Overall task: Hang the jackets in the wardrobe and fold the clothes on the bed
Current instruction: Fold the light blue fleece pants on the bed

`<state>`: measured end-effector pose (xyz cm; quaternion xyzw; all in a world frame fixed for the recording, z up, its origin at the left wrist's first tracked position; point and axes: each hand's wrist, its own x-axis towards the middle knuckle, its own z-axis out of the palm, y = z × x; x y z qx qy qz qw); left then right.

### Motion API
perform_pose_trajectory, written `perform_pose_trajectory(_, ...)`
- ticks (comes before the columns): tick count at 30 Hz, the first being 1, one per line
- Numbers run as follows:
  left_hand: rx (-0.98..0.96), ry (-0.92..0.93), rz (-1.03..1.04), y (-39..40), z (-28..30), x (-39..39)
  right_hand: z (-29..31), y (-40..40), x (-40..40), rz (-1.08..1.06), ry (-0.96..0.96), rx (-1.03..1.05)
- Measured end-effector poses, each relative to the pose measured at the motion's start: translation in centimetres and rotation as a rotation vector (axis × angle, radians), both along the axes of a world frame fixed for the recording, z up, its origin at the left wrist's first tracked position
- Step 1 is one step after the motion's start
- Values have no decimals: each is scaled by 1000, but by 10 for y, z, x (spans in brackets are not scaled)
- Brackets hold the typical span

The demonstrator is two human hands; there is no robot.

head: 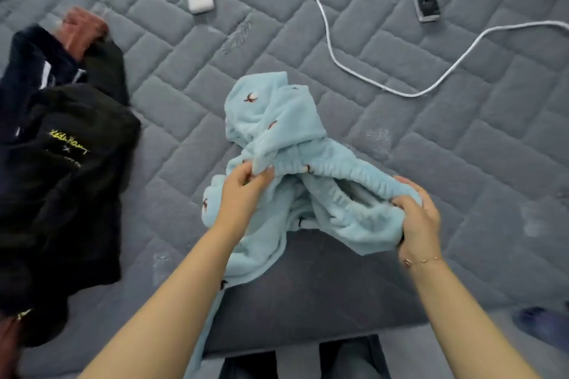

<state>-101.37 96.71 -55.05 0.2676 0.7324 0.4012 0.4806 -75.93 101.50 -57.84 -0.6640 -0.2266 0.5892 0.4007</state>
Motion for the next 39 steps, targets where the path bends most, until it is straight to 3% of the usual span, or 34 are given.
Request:
perform_pose_trajectory(4, 99, 22, 8, 46, 24, 51, -18, 5, 61, 89, -45, -54)
perform_pose_trajectory(8, 150, -118, -84, 107, 48, 99, -18, 13, 99, 57, -115, 25)
perform_pose_trajectory(10, 119, -78, -167, 138, 50, 123, -20, 16, 116, 116, -258, 100)
perform_pose_trajectory(13, 73, -18, -383, 170, 32, 152, -28, 10, 143, 372, -646, 161)
perform_pose_trajectory(15, 10, 79, -500, 182, 11, 165, -35, 1, 155, 519, -824, 251)
perform_pose_trajectory(17, -5, 256, -575, 191, -10, 169, -42, -8, 159, 715, -857, 334)
perform_pose_trajectory(20, 33, 477, -675, 208, -39, 169, -55, -18, 155, 987, -874, 293)
perform_pose_trajectory(23, 17, 529, -783, 225, -64, 176, -65, -20, 150, 1022, -928, 301)
perform_pose_trajectory(28, -224, 697, -989, 240, -106, 189, -82, -9, 141, 1031, -1139, 167)
perform_pose_trajectory(32, -120, 914, -906, 242, -123, 198, -93, -16, 151, 1100, -1038, 22)
perform_pose_trajectory(35, -130, 828, -722, 252, -111, 209, -82, -20, 180, 875, -928, 63)
perform_pose_trajectory(37, -143, 561, -511, 261, -95, 220, -72, -20, 209, 668, -912, 90)
perform_pose_trajectory(39, -113, 287, -341, 275, -75, 237, -61, -11, 239, 614, -921, 87)
